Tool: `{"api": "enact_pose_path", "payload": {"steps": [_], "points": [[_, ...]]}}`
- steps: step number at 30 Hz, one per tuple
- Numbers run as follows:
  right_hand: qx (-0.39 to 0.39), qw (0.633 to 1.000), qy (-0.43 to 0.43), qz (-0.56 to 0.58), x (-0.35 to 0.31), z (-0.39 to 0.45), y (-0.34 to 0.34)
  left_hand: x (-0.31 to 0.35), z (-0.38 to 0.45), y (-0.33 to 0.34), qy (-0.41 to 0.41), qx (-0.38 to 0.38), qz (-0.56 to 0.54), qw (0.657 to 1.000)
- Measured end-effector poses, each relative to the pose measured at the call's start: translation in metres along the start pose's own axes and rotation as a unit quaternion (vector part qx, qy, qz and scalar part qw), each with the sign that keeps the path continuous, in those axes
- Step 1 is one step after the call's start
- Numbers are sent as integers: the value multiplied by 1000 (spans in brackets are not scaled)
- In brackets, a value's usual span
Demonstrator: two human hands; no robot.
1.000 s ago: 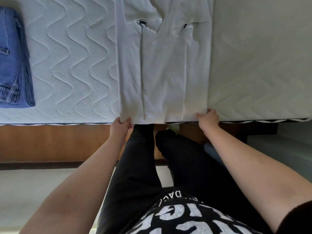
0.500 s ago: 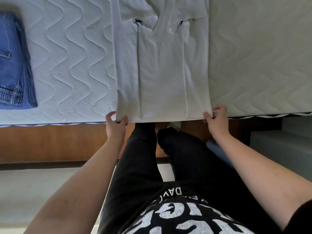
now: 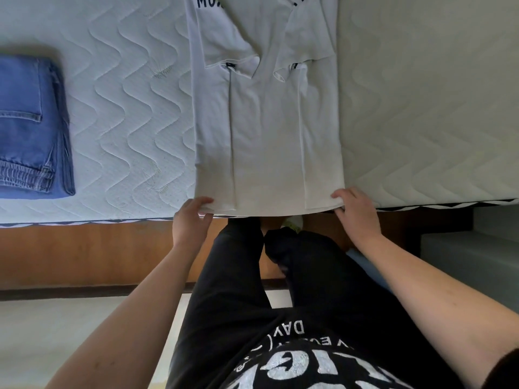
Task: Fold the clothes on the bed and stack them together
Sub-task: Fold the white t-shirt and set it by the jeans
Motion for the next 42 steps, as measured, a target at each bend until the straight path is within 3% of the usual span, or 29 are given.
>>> {"api": "enact_pose_path", "payload": {"steps": [3, 5, 9, 11, 18, 22, 28, 32, 38, 42], "points": [[29, 996, -56, -57, -12, 7, -15, 12, 0, -19, 28, 77, 50, 995], [9, 992, -105, -68, -25, 13, -19, 25, 1, -33, 76, 117, 116, 983], [-105, 985, -118, -62, -43, 23, -24, 63, -1, -54, 258, 83, 165, 948], [-109, 984, -105, -89, -48, 30, -39, 74, -5, -67, 295, 57, 180, 937], [-100, 988, -94, -73, -60, 26, -95, 86, -9, -111, 269, -4, 249, 930], [-85, 988, -120, -52, -84, 6, -128, 93, -25, -136, 254, -13, 192, 948], [-119, 983, -141, -21, -110, -33, -163, 98, -53, -165, 260, -72, 214, 939], [-176, 976, -130, 2, -109, -55, -165, 83, -69, -171, 242, -142, 223, 934], [-183, 975, -125, -1, -119, -48, -146, 85, -56, -159, 236, -124, 206, 941], [-172, 974, -143, 15, -131, -18, -136, 90, -20, -150, 260, -141, 224, 929]]}}
Point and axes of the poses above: each hand's wrist, its own z-axis towards the middle knuckle, its own y-axis out of the palm, x = y × z, the point moved 7 cm from there along z, towards the middle knuckle, and after that the axes turned 11 degrees about z, right-handed, at the moved point
